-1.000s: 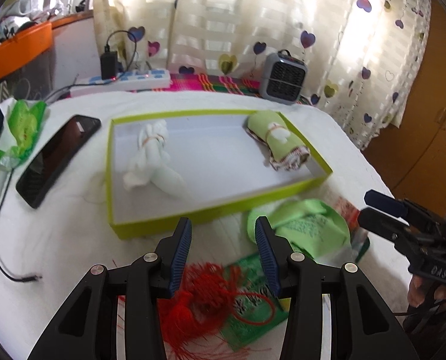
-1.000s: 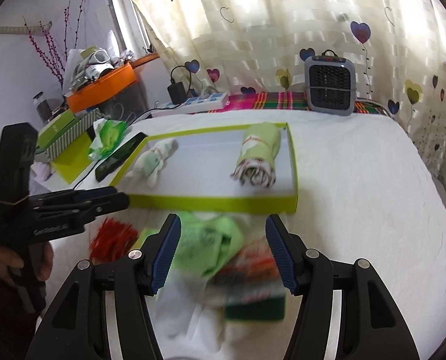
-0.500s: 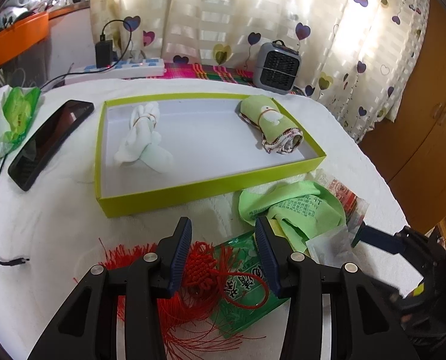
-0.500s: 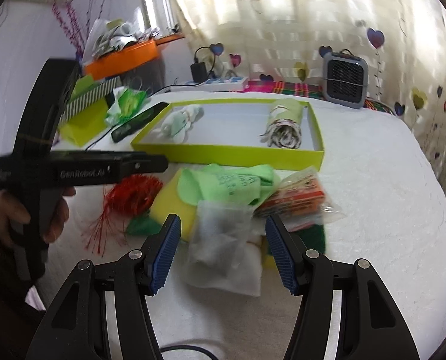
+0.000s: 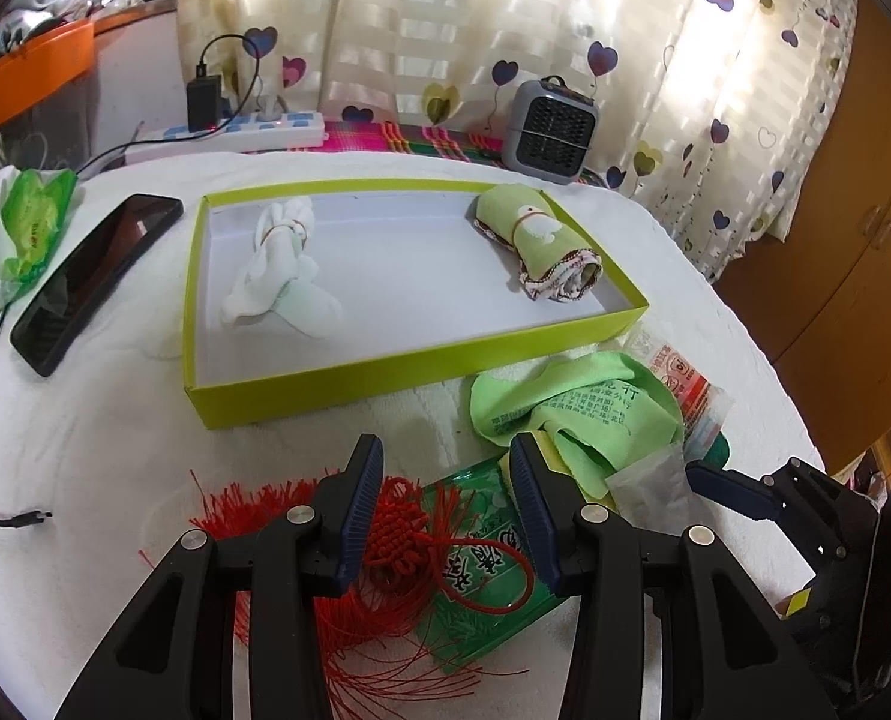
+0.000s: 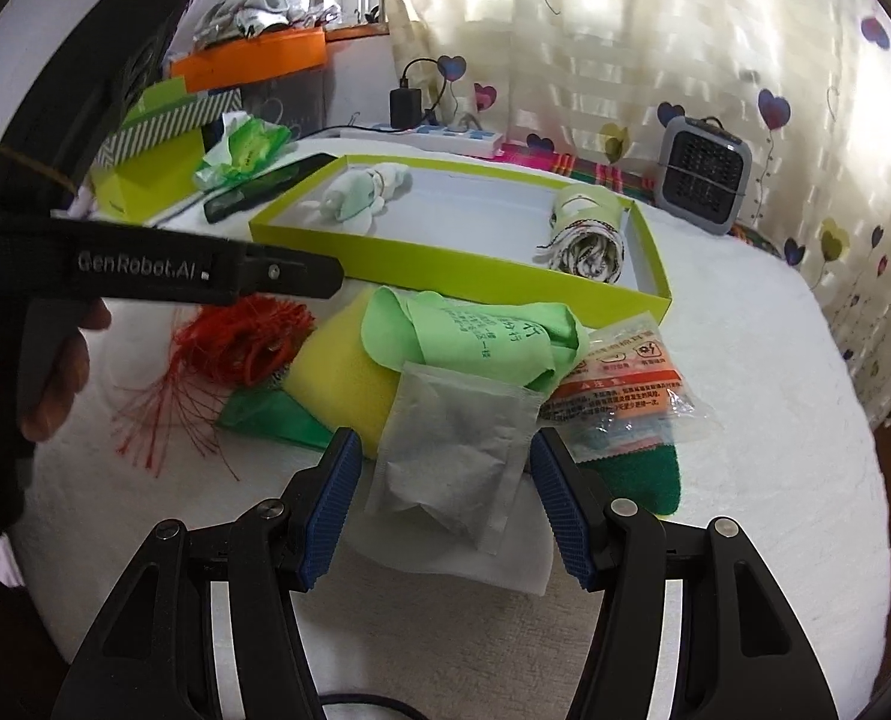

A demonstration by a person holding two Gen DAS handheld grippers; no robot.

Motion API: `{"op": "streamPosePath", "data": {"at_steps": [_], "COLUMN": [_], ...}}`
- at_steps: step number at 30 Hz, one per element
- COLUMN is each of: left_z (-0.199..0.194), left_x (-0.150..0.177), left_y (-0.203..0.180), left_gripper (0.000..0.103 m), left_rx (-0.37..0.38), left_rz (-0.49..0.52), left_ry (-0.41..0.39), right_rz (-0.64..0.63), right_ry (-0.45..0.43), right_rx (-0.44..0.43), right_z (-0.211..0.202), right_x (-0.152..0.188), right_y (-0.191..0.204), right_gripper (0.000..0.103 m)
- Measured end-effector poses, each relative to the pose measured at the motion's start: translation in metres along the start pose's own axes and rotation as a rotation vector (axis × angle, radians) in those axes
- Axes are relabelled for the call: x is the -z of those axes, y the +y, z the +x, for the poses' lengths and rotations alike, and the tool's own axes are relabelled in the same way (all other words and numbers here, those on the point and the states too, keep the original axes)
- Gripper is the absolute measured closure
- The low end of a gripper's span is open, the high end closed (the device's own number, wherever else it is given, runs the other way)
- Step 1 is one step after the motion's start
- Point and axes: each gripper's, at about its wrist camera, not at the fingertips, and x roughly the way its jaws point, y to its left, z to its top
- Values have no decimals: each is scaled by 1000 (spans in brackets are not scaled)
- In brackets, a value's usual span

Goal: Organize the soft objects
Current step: 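Grasp the white tissue pad with the right tool while the left tool approaches the green cloth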

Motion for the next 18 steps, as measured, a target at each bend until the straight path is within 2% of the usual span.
{"op": "streamPosePath", "data": {"at_steps": [5, 11, 15, 18], "left_z": [0, 0, -2, -4], "left_x": [0, 0, -1, -3], "left_y": [0, -1, -5, -6], "left_gripper": [60, 60, 60, 60], "left_rx": [2, 4, 6, 9], "left_rz": [1, 2, 6, 8], "left_ry": [-2, -5, -11, -14], "right_rz": [-25, 22, 49, 46], "right_ry": [-5, -20, -32, -48], "right_rx": [49, 27, 2, -5], "right_z": [2, -2, -6, -9], "right_x": [0, -1, -1, -1], "right_y": [4, -4, -7, -5], "right_gripper": [52, 66, 71, 78]}}
